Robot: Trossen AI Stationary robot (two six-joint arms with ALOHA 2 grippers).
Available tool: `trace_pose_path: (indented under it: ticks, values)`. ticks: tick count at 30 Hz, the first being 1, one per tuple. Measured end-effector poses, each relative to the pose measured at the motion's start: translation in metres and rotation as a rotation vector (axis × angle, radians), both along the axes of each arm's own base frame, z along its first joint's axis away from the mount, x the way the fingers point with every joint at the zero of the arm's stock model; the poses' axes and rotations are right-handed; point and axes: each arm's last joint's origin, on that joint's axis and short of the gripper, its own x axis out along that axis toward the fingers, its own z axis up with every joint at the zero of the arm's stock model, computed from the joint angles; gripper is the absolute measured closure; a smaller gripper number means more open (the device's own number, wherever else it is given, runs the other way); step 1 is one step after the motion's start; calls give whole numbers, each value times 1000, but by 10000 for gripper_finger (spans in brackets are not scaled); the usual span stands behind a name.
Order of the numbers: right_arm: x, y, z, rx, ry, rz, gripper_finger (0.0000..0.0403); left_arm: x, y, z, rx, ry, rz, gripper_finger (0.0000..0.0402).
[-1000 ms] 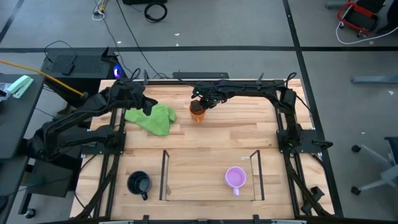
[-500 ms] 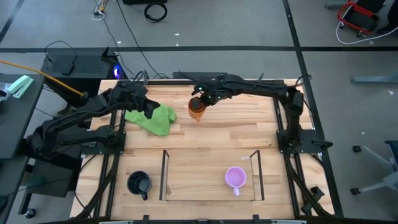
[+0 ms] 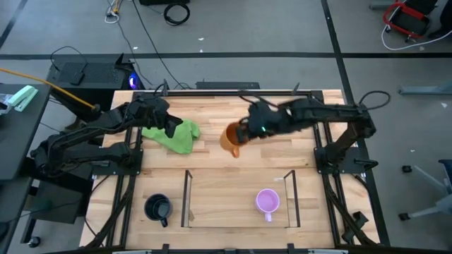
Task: Stack small to large cups/mugs on shelf
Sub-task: Put the orange cup on the shelf
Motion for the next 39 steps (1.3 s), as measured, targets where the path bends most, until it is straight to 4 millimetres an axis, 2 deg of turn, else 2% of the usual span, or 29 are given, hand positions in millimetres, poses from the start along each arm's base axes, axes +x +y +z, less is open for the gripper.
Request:
trace_pose_path:
  ticks: [4,12,15,22,27,35,39]
  values:
    - [-11,39,0,23,-2,22,387,2,-3,0,-33,-12,2,329]
    - [-21,104,-23,63,94,65,387,5,-9,0,-82,-30,4,338]
    - [-19,123,-34,55,113,75,387,5,-10,0,-71,-24,17,339]
    - [-4,160,-74,58,202,35,387,5,-11,0,-113,-37,53,334]
    - [8,171,-99,77,237,-36,387,5,-11,0,-121,-39,59,339]
    - [34,168,-123,101,221,-103,387,5,-11,0,-102,-32,48,343]
    - [39,169,-132,110,263,-91,387,5,-11,0,-98,-30,46,338]
